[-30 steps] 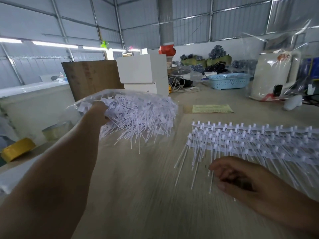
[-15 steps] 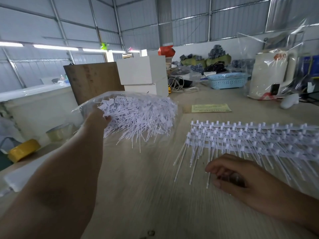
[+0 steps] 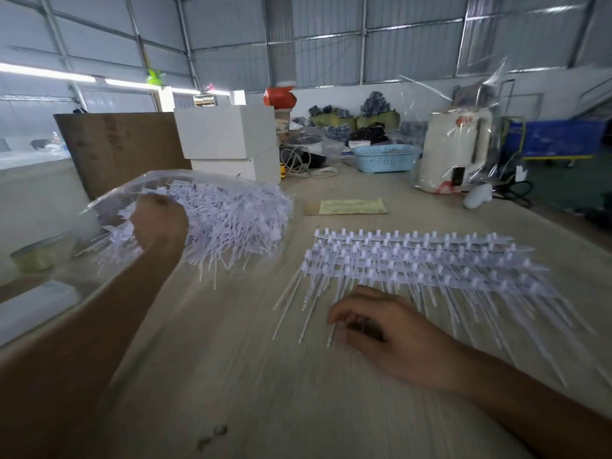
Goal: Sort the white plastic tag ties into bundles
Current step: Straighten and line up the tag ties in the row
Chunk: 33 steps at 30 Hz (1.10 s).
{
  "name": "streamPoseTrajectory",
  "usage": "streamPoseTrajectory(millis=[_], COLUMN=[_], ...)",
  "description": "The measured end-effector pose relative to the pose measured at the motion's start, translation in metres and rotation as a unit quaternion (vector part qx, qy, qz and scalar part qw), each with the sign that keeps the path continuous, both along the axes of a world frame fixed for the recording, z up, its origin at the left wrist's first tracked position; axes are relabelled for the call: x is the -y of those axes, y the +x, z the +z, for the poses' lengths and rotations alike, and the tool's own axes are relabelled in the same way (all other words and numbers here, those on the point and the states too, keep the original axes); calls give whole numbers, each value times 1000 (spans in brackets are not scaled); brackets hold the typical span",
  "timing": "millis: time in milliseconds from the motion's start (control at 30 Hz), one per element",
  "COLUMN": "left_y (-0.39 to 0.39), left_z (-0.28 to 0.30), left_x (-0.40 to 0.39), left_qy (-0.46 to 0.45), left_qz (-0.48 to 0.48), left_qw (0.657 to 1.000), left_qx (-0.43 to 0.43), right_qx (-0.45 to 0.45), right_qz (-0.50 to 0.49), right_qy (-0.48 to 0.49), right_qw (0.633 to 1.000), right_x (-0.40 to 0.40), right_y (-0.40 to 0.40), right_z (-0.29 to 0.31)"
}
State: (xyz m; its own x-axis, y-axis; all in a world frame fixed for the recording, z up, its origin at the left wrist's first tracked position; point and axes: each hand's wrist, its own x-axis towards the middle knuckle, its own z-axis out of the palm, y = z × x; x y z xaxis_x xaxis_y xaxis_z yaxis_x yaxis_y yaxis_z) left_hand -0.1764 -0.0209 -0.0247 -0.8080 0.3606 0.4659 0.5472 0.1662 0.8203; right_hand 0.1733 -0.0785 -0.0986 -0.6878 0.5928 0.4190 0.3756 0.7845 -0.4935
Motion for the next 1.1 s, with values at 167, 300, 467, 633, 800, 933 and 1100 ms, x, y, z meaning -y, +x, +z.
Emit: streamPoseTrajectory(millis=[167, 300, 467, 633, 800, 933, 1100], left_y=[55, 105, 137, 142, 140, 133, 123], left_z=[1, -7, -55, -78, -75, -73, -74], left_x=[16, 8, -11, -13, -16, -20, -17], left_qy=[112, -135, -308, -323, -329, -335, -284], left_qz=[-141, -287, -274, -249, -227, -265, -332], left_qw=[947, 846, 838, 859, 877, 882, 890], left_qx=[-267, -428, -358, -311, -268, -201, -129], right_qx=[-12, -46, 21, 196, 145, 103, 87], right_qz=[18, -46, -268, -373, -356, -333, -293], right_qy=[44, 92, 134, 21, 8, -21, -34], right_qw=[999, 994, 954, 907, 923, 937, 952], right_x=[5, -6, -41, -67, -68, -67, -66], right_y=[-2, 11, 56, 91, 84, 93, 93], right_z=[8, 22, 26, 16, 15, 17, 23])
